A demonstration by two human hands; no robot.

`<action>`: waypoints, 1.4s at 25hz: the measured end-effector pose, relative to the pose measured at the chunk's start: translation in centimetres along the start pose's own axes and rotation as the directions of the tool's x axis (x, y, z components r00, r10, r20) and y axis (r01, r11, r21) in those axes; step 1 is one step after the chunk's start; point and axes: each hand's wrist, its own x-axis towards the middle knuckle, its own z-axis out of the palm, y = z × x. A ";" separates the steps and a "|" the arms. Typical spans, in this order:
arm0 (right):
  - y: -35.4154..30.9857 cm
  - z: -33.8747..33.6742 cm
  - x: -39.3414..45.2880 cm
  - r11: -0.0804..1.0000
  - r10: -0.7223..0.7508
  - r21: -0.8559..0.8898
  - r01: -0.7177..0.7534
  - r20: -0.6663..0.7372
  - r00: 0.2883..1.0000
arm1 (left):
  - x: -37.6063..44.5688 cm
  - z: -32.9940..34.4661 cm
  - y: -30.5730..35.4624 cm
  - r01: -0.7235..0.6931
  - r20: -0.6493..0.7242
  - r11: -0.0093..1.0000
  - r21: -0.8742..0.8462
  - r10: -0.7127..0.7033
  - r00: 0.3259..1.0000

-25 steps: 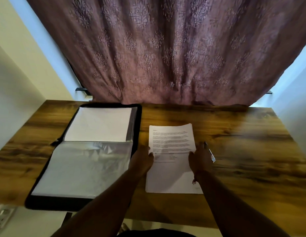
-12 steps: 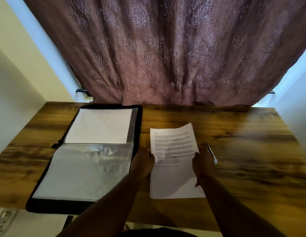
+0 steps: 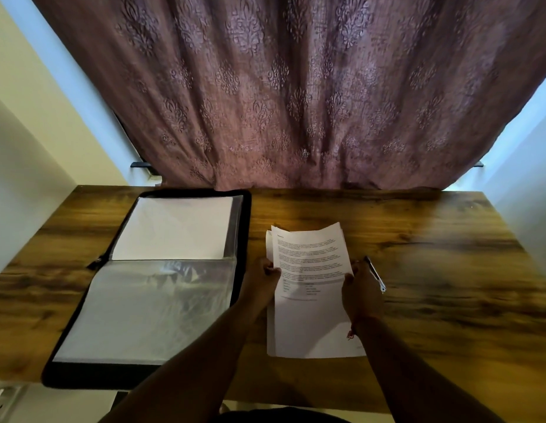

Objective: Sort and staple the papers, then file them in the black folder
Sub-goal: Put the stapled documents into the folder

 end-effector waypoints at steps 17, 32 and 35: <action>-0.6 -3.3 -1.0 0.950 -0.069 0.311 0.003 0.200 0.977 | 0.3 -3.5 -2.6 0.088 -0.055 0.881 -0.465 -0.128 0.990; -7.2 -0.1 -8.1 0.352 -0.167 0.786 -0.509 0.588 0.791 | -1.2 -8.2 -5.7 -0.003 -0.125 0.551 -0.835 -0.184 0.975; -8.7 2.4 -9.3 0.500 -0.072 0.756 -0.422 0.522 0.850 | -1.2 -9.7 -5.9 0.042 -0.009 0.471 -0.881 -0.104 0.995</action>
